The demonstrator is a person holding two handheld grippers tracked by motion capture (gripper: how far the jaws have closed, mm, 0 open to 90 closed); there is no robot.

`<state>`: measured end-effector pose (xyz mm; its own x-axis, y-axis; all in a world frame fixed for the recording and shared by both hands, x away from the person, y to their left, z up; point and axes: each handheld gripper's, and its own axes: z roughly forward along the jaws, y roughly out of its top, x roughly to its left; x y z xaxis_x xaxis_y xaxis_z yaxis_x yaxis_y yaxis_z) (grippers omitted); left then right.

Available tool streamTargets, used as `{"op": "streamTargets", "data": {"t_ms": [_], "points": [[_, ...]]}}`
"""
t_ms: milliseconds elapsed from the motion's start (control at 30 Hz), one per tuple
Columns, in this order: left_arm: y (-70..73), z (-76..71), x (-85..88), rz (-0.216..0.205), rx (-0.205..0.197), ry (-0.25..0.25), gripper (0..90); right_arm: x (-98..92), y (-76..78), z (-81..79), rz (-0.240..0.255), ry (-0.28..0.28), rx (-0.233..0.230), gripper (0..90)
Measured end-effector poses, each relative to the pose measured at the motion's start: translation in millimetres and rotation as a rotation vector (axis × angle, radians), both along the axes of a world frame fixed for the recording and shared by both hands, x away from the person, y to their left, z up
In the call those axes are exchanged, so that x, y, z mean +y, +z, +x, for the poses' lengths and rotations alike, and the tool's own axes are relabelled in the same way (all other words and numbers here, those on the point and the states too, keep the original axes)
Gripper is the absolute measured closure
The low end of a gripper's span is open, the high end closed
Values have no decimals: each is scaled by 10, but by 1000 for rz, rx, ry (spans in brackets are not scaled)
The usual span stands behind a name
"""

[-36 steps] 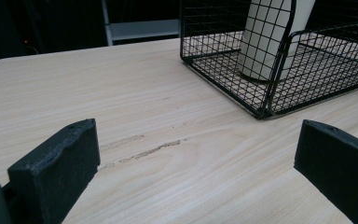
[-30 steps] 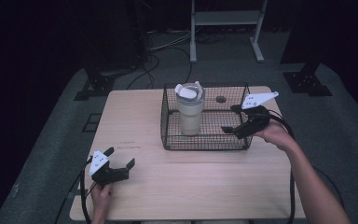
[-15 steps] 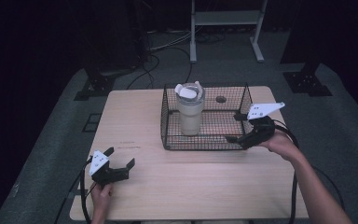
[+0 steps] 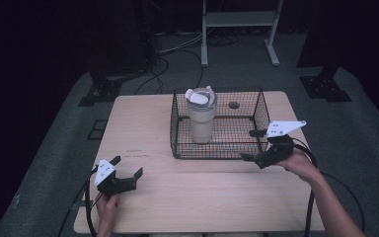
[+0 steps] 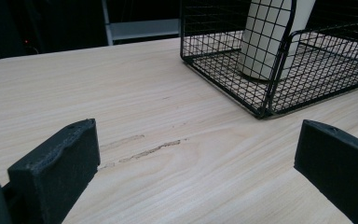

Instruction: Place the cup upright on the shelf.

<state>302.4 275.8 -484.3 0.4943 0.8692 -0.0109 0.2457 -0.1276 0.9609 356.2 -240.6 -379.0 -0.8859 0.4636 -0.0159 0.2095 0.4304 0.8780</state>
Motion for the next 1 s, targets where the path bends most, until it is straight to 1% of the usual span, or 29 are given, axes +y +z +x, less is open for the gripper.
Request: {"op": "streamTargets", "data": {"t_ms": [67, 133, 200, 267, 300, 367, 500, 533, 600, 633, 700, 767, 1000], "points": [[0, 1, 1, -1, 0, 0, 0, -11, -51, -41, 7, 1, 3, 87], [0, -1, 0, 0, 0, 0, 0, -18, -63, -56, 10, 2, 1, 87], [-1, -1, -4, -1, -1, 1, 0, -46, -93, -103, 23, -6, -3, 87], [2, -3, -1, 3, 2, 1, 0, -58, -103, -125, 16, -5, 4, 87], [2, -3, -1, 4, 2, 1, 0, -66, -115, -143, 25, -9, -4, 87], [2, -4, -1, 3, 2, 0, 0, -79, -146, -168, 32, -10, 4, 87], [2, -4, -2, 5, 2, 0, 0, -98, -199, -201, 29, -15, 7, 87], [2, -5, -3, 5, 2, 1, 0, -112, -229, -225, 28, -17, 17, 87], [2, -4, -2, 5, 2, 1, 0, -118, -246, -239, 28, -20, 20, 87], [2, -4, -2, 4, 2, 1, 0, -128, -280, -262, 24, -20, 24, 87], [2, -4, -1, 4, 2, 2, 0, -137, -310, -290, 20, -23, 21, 87], [2, -4, -2, 5, 2, 2, 0, -146, -335, -314, 14, -25, 29, 87], [2, -4, 0, 5, 3, 2, 0, -179, -420, -365, 17, -35, 36, 87]]}}
